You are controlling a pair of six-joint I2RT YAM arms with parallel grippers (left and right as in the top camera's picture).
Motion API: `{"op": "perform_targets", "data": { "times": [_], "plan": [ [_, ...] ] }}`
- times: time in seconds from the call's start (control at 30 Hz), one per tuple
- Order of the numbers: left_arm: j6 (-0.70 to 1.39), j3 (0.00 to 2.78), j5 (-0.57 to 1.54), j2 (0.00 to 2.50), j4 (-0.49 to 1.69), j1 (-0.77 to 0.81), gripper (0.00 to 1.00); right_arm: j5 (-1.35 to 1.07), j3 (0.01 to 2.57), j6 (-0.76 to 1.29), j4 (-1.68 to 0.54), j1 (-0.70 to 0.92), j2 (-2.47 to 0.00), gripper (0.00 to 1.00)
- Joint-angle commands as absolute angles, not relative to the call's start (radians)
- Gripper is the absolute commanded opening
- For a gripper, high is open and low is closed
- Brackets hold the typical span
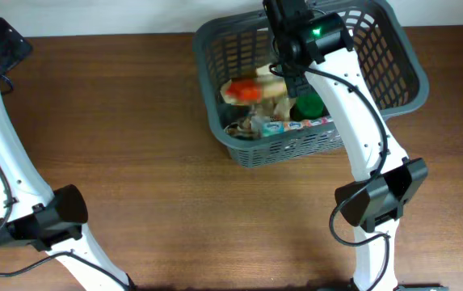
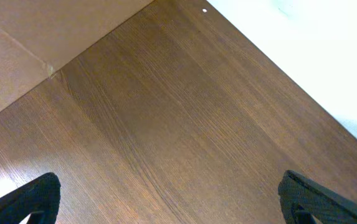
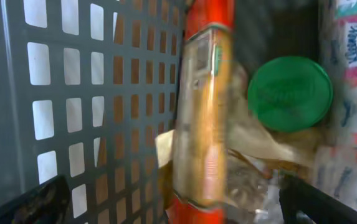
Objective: Pack container
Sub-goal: 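Carry the pasta packet with the right gripper into the basket and release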
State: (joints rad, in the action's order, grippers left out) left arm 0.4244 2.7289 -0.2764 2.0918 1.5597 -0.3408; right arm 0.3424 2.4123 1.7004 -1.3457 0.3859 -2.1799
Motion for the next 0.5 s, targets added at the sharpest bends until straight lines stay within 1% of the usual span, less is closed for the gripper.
{"op": "perform_targets", "data": {
  "times": [0.0, 0.13, 0.27, 0.37, 0.47],
  "plan": [
    [0.437, 2.742, -0.276, 2.066, 1.558, -0.343, 0.99, 0.335, 2.438, 1.651, -1.299, 0.385, -2.155, 0.99],
    [0.437, 2.742, -0.276, 2.066, 1.558, -0.343, 0.99, 0.295, 2.441, 1.5, -1.177, 0.385, -2.144, 0.99],
    [0.437, 2.742, -0.276, 2.066, 1.558, -0.343, 0.99, 0.299, 2.441, 1.394, -1.098, 0.379, -2.114, 0.99],
    [0.437, 2.742, -0.276, 2.066, 1.558, -0.343, 0.99, 0.3, 2.441, 1.267, -1.042, 0.358, -2.084, 0.99],
    [0.437, 2.742, -0.276, 2.066, 1.558, -0.343, 0.99, 0.302, 2.441, 1.087, -1.013, 0.323, -2.05, 0.99]
  ]
}}
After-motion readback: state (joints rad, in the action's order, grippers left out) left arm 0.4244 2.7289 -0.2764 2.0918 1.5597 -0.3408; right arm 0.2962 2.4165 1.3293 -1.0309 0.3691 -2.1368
